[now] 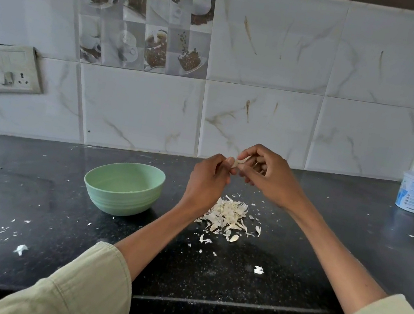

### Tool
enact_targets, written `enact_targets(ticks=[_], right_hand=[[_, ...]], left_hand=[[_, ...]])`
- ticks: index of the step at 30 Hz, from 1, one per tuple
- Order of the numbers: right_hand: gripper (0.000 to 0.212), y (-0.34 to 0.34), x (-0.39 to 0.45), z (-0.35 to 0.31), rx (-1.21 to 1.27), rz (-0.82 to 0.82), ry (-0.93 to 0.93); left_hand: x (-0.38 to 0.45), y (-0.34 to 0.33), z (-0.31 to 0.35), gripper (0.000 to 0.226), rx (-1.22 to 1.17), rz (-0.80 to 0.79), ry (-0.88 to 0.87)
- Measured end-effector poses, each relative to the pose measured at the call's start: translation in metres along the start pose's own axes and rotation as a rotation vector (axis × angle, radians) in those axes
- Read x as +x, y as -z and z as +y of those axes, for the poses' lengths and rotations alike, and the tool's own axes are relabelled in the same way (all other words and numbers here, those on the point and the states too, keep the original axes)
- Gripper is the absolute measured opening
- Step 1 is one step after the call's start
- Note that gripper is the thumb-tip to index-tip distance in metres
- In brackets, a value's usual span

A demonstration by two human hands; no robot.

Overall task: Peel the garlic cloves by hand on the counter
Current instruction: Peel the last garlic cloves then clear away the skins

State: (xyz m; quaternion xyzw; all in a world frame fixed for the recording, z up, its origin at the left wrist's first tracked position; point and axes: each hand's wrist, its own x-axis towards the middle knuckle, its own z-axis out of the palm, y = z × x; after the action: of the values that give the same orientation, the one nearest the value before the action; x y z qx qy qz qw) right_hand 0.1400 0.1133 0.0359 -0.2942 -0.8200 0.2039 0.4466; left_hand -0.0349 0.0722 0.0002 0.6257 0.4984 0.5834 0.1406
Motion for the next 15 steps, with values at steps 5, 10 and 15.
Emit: enact_targets(ticks=[5, 10, 15], right_hand=[[0.012, -0.0022, -0.0029, -0.0031, 0.036, -0.036, 0.094], [0.017, -0.0037, -0.0010, -0.0030, 0.053, -0.036, 0.086], [0.014, -0.0030, -0.0002, -0.0007, 0.110, -0.071, 0.073]], left_hand=[[-0.0016, -0.0008, 0.0030, 0.028, 0.045, -0.035, -0.024], [-0.0024, -0.0001, 0.0035, 0.036, 0.077, 0.026, -0.078], [-0.0029, 0.0002, 0.0039, 0.042, 0.018, 0.032, -0.059]])
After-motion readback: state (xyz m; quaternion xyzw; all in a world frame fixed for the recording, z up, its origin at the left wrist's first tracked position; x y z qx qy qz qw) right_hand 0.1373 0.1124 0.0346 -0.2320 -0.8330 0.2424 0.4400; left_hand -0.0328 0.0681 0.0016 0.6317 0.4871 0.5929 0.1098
